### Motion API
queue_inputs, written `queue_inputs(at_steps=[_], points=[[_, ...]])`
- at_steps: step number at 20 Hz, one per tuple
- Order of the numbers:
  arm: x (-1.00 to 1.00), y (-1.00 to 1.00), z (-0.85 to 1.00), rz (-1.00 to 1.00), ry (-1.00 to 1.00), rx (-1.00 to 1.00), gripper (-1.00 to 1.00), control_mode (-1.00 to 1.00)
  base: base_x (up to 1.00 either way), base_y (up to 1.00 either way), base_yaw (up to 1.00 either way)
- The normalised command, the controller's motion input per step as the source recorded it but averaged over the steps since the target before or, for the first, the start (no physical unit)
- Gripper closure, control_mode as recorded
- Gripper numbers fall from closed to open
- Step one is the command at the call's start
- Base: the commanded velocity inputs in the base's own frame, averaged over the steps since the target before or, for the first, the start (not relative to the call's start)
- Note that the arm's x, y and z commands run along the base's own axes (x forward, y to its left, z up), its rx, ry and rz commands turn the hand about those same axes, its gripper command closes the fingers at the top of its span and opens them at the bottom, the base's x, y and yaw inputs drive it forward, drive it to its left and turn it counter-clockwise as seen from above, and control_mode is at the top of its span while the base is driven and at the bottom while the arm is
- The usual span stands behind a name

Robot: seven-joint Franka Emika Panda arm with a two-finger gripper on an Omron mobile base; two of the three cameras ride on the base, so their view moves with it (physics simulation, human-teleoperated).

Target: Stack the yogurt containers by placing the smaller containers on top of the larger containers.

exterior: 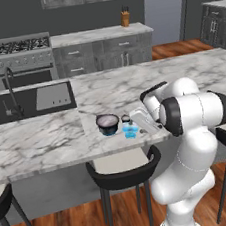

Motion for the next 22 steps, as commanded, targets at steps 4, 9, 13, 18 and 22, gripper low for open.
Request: queue_inputs(at_steps=[4,9,13,18,22], points=[[0.12,0.0,-0.08,0.01,0.0,0.0,-1.0,-1.0,0.0,0.0,0.0],[0.17,0.0,-0.07,0.01,0.0,0.0,-1.0,-1.0,0.0,0.0,0.0],[0.16,0.0,-0.06,0.01,0.0,0.0,-1.0,-1.0,0.0,0.0,0.0],[0.1,0.0,-0.06,0.01,0.0,0.0,-1.0,-1.0,0.0,0.0,0.0],[0.03,0.0,-0.08,0.0,0.0,0.0,-1.0,-1.0,0.0,0.0,0.0]])
